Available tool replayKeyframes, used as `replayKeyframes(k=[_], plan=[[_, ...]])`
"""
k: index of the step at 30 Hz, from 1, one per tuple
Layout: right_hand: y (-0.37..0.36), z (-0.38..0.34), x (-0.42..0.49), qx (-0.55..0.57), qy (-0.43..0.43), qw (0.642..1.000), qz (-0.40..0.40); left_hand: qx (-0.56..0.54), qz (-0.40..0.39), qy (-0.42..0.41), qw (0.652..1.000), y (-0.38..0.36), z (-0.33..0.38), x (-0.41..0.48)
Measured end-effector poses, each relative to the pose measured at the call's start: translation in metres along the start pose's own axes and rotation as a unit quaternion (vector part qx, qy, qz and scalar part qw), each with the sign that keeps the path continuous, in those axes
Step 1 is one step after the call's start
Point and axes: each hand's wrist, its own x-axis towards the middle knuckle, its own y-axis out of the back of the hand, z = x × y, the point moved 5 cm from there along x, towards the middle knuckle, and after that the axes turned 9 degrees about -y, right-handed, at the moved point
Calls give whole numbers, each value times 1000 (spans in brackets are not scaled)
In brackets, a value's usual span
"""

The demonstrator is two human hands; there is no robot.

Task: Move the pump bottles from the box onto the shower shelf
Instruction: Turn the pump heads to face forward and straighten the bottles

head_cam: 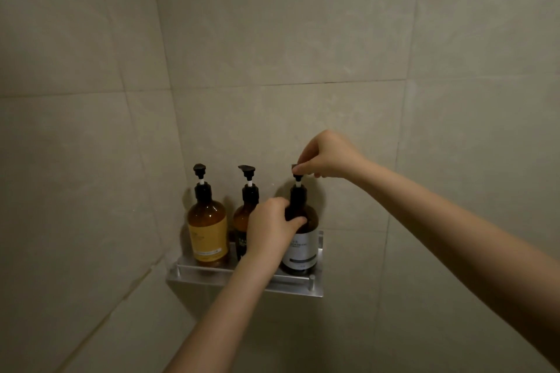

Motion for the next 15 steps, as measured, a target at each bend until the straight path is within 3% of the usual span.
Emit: replayKeyframes(k=[5,9,15], plan=[[-3,-1,-1,-1,28,1000,2,7,6,-2,1000,-1,-1,0],[-5,-2,-7,14,81,994,-75,-1,15,-14,1000,-2,0,-2],[-7,10,-6,84,77,984,-137,2,25,-12,1000,-3,1,-3]])
